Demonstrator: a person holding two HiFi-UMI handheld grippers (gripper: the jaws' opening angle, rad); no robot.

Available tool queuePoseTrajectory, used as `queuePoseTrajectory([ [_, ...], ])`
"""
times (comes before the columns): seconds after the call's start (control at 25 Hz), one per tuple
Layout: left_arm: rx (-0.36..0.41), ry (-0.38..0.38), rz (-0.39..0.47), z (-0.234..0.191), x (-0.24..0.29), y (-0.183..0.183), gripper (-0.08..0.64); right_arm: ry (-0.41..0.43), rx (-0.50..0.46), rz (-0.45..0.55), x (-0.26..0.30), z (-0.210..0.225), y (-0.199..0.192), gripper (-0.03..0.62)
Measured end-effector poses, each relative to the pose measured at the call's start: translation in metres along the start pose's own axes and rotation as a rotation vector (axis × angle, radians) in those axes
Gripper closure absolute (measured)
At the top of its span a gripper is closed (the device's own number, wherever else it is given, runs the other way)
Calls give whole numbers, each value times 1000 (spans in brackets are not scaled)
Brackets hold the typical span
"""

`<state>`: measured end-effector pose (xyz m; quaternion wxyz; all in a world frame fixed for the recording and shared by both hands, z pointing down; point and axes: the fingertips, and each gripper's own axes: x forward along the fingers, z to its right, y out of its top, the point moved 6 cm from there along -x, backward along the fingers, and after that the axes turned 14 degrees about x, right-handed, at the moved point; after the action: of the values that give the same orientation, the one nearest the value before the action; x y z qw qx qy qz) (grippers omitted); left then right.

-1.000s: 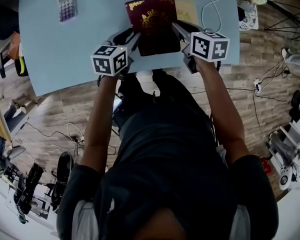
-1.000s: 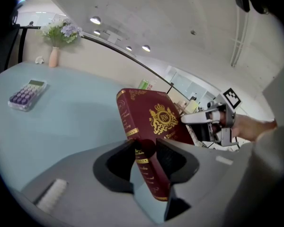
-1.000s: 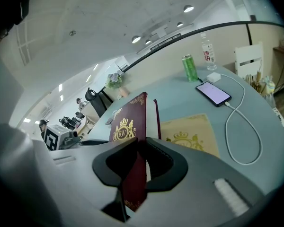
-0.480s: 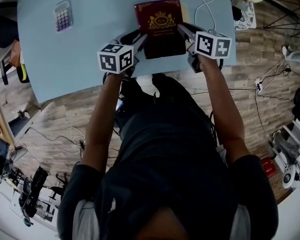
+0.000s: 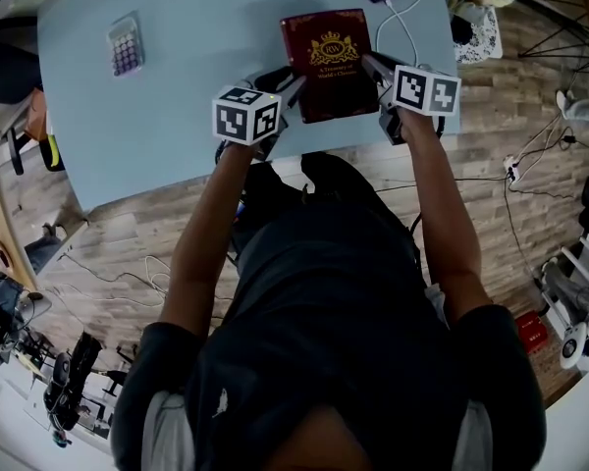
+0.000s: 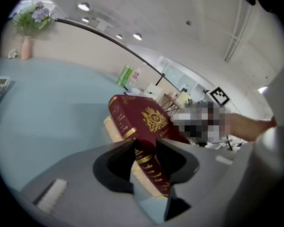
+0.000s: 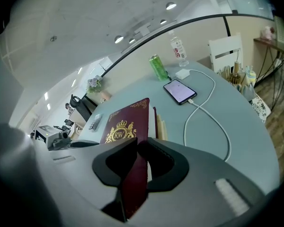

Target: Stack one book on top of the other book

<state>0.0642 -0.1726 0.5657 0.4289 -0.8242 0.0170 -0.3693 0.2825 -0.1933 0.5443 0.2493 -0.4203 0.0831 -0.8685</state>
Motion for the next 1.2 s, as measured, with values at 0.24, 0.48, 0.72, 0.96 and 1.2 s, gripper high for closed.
queuePoseTrajectory([
  [0.24,13,-24,-26,1,3,1,365,-40,1,3,2,3,2,534],
  [0.48,30,-28,-39,1,5,-1,365,-59,-12,2,5,4,3,534],
  [0.72,75,-23,-62,6,3,0,365,-66,-42,0,6,3,5,532],
  [0.96,70,2,-25,8,-24,8,365,-118,-152,38,-4,-7,14,531],
  [1.2,90,63,68,3,-74,29,365,15,-261,170,-38,-59,43,531],
])
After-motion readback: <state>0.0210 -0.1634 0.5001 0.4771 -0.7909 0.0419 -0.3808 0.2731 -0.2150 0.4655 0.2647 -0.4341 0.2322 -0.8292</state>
